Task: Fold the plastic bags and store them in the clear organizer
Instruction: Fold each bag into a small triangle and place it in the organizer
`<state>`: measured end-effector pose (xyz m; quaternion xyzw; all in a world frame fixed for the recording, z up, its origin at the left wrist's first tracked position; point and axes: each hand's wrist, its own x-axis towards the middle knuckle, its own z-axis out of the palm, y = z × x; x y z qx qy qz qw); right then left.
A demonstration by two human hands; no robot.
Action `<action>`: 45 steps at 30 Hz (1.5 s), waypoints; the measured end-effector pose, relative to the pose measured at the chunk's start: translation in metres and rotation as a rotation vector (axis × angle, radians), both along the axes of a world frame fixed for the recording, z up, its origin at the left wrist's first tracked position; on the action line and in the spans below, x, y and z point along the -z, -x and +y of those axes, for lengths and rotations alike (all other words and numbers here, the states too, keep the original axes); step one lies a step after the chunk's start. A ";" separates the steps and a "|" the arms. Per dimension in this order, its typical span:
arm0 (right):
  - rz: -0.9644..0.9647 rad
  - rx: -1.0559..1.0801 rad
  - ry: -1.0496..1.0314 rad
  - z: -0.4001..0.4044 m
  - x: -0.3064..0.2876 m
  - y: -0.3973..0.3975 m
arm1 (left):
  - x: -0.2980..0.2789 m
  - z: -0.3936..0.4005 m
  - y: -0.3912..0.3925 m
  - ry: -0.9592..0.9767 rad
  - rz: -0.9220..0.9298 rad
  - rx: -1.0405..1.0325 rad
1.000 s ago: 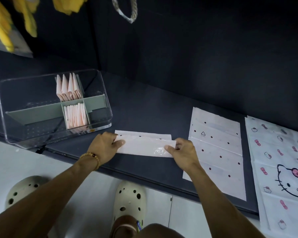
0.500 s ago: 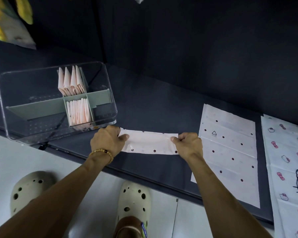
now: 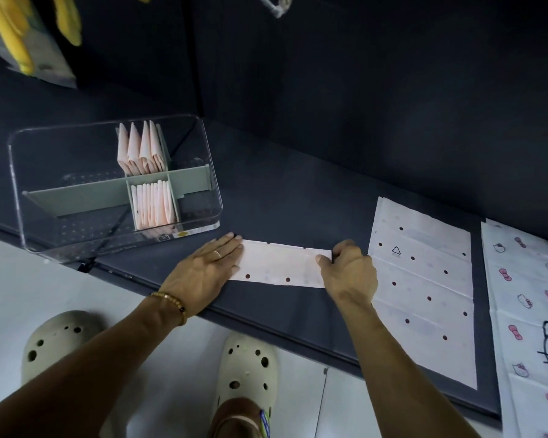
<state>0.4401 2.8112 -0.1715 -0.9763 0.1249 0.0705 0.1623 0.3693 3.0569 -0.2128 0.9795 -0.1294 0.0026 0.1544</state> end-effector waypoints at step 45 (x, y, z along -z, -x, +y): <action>-0.241 -0.487 -0.167 0.056 0.005 0.056 | -0.029 -0.008 -0.008 0.369 0.043 -0.204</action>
